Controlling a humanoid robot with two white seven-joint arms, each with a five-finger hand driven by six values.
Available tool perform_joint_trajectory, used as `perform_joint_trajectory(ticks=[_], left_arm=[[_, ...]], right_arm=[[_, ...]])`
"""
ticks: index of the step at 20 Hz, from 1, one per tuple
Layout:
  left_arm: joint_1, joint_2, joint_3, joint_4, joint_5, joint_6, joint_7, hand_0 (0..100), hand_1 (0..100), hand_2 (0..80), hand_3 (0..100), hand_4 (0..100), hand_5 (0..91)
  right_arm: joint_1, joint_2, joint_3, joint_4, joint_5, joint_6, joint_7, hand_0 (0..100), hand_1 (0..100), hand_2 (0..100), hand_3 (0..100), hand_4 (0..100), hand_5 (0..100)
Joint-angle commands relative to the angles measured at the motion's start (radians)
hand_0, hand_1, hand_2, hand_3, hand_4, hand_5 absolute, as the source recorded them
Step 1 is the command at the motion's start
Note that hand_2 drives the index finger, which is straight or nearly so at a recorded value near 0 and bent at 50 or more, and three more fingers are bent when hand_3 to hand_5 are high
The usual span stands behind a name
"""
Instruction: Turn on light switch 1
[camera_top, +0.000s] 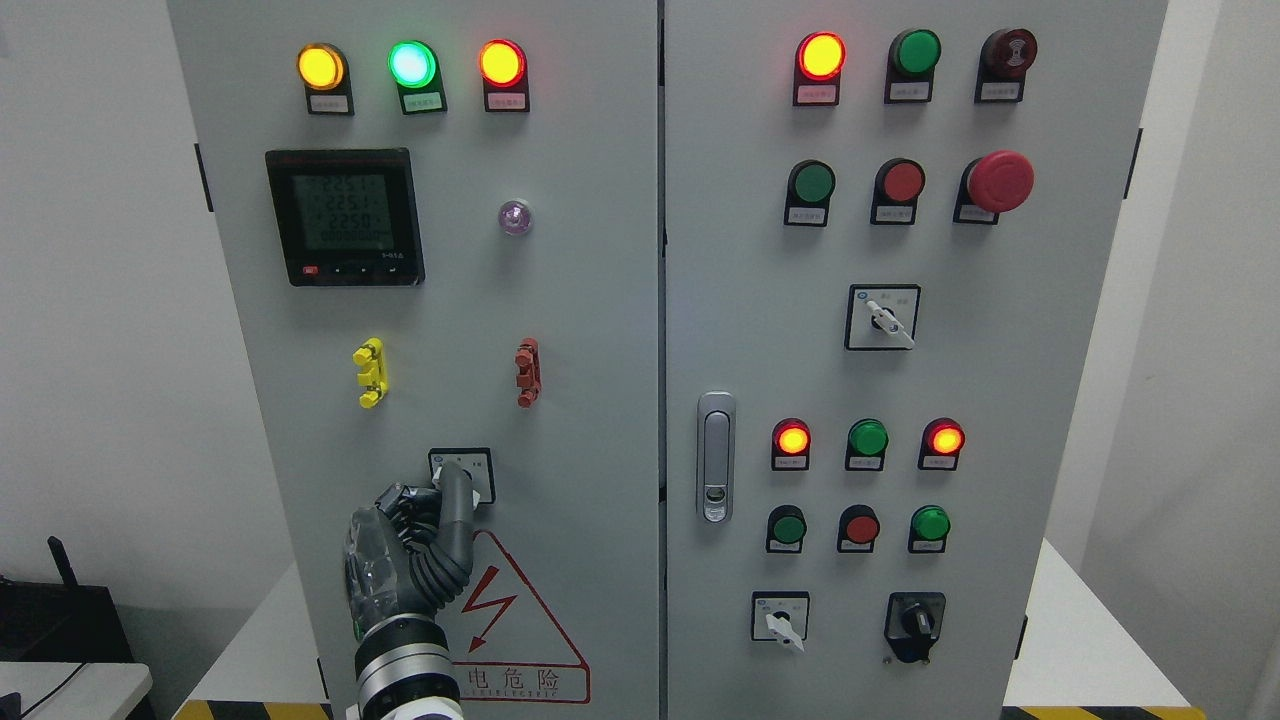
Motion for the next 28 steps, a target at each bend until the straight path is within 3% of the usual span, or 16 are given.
perform_joint_trajectory(ticks=[1, 7, 11, 14, 28], left_arm=[[0.0, 0.0, -0.004, 0.001, 0.001, 0.0, 0.001, 49, 32, 64.5, 85, 88, 84.4], [0.0, 0.0, -0.004, 0.002, 0.006, -0.001, -0.006, 52, 27, 64.9, 85, 89, 84.5], [0.0, 0.0, -0.007, 0.001, 0.009, -0.001, -0.007, 32, 29, 65.1, 85, 89, 84.5], [0.0, 0.0, -0.007, 0.001, 0.009, -0.001, -0.007, 25, 31, 65.1, 85, 89, 84.4], [0.007, -0.003, -0.001, -0.004, 0.007, 0.0, -0.009, 23, 36, 65.3, 85, 89, 84.1]], right_arm=[[0.0, 0.0, 0.017, 0.0, -0.025, 0.0, 0.0, 12, 39, 0, 0, 0, 0], [0.0, 0.0, 0.017, 0.0, -0.025, 0.0, 0.0, 12, 39, 0, 0, 0, 0], [0.0, 0.0, 0.017, 0.0, -0.025, 0.0, 0.0, 12, 39, 0, 0, 0, 0], [0.0, 0.0, 0.017, 0.0, -0.025, 0.0, 0.0, 12, 39, 0, 0, 0, 0], [0.0, 0.001, 0.017, 0.0, -0.025, 0.0, 0.0, 12, 39, 0, 0, 0, 0]])
